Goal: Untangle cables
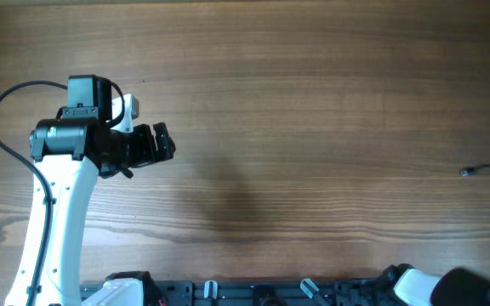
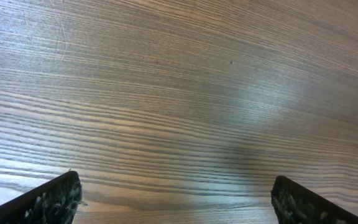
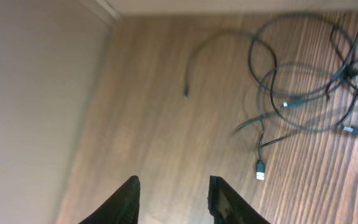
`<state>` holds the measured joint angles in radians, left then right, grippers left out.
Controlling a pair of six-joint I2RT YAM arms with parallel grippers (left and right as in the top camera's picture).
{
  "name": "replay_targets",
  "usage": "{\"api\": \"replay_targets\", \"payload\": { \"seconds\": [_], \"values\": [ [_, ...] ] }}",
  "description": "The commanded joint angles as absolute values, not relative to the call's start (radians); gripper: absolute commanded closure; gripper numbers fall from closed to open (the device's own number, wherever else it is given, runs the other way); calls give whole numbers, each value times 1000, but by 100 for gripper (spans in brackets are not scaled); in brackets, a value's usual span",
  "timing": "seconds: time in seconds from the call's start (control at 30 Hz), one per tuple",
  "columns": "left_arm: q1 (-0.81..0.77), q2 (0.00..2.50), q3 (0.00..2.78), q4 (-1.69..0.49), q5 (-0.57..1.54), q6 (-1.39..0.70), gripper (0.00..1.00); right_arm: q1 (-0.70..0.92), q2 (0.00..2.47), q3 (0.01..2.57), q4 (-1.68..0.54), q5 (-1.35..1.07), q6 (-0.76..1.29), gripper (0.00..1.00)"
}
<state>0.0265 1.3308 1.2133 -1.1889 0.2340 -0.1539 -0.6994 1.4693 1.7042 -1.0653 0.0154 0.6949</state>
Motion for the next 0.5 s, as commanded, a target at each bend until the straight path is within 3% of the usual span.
{"api": "replay_targets", "payload": {
  "seconds": [0.0,0.13,0.23,0.27,0.3,0.37,0.4,0.47],
  "values": [
    [30,1336,1208,-1190,242,-134,0,-699,1579,1694,-1070,-17,655,93],
    [30,1336,1208,-1190,242,-134,0,-705,1643,1694,-1055,-18,633,95],
    [30,1336,1208,-1189,242,-134,0,-704,1646,1694,-1053,-97,628,35],
    [30,1336,1208,-1189,242,-134,0,-704,1646,1694,-1068,-147,628,31],
    [30,1336,1208,-1189,242,-134,0,-702,1646,1694,-1100,-189,629,32],
    [30,1336,1208,-1189,242,-134,0,-691,1646,1691,-1202,-191,628,65],
    [30,1336,1208,-1189,242,-134,0,-682,1646,1674,-1256,-126,637,88],
    [30,1336,1208,-1189,242,-134,0,-683,1645,1623,-1309,13,731,90]
  ]
}}
